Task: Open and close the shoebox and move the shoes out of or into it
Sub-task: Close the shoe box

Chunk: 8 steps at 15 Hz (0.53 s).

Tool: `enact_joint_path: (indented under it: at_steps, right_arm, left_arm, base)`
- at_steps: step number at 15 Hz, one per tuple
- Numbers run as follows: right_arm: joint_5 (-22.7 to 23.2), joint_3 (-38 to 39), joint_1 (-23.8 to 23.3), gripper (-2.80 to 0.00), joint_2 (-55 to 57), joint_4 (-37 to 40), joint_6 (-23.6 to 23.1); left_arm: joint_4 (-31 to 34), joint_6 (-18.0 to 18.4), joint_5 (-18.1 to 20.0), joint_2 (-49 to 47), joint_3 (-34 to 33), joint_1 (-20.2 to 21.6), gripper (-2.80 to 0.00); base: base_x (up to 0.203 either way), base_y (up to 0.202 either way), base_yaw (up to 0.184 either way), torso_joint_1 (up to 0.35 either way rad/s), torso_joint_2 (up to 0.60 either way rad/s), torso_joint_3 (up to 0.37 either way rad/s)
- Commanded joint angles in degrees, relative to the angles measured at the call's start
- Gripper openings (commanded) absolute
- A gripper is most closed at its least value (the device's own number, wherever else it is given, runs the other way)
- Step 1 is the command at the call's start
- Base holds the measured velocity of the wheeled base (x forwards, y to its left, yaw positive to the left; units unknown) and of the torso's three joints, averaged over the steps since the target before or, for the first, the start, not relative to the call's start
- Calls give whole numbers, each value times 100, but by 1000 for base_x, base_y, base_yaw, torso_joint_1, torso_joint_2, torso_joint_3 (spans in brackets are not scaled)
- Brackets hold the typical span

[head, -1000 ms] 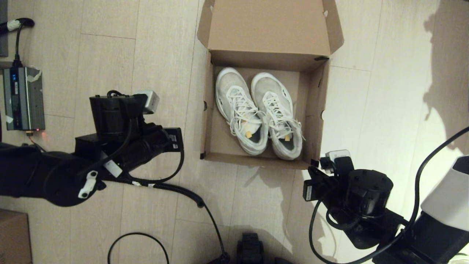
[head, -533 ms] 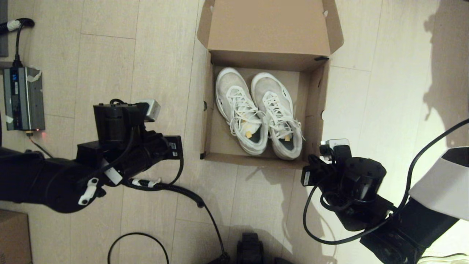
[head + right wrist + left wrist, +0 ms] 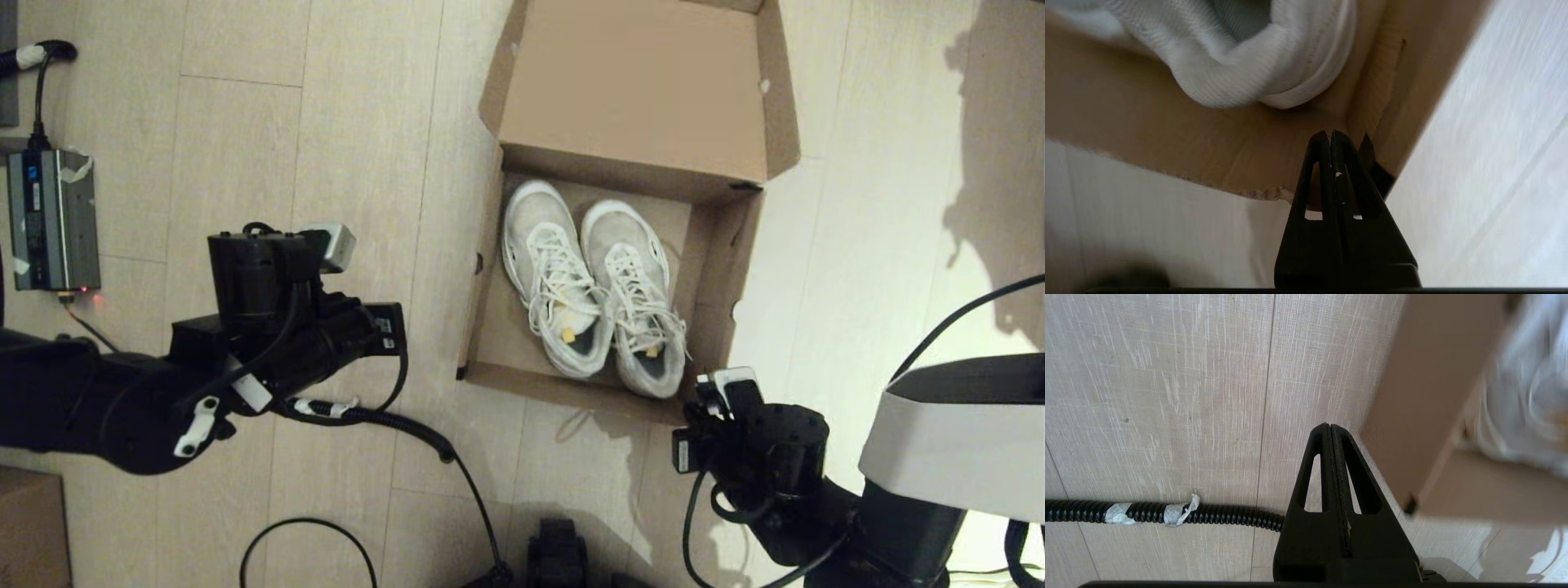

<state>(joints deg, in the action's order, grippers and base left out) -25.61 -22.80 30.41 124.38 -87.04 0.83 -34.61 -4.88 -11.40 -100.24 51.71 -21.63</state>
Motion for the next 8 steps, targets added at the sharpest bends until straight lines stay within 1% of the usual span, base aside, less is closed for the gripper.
enact_joint_path:
  at_steps: [1, 2, 4, 6, 8]
  right_arm:
    - [6, 295, 52, -280, 56, -61, 16]
    - [24, 294, 60, -280, -53, -62, 28]
    - [219, 196, 90, -280, -449, -62, 46]
    - [446, 6, 147, -280, -898, -62, 103]
    - [465, -33, 163, -280, -1167, -62, 114]
  left_arm:
    - [-20, -5, -3, -22, 34, -8, -280]
    - [-20, -5, -3, -22, 49, -26, -280]
    - [-20, 12, -7, -15, 31, -195, -280]
    - [-20, 28, -20, -22, -29, -494, -280]
    - [-20, 30, -6, -274, 185, -553, -280]
  base:
    - [0, 0, 0, 0, 0, 0]
    - [0, 0, 0, 0, 0, 0]
    - [0, 0, 0, 0, 0, 0]
    - [0, 0, 0, 0, 0, 0]
    - [0, 0, 0, 0, 0, 0]
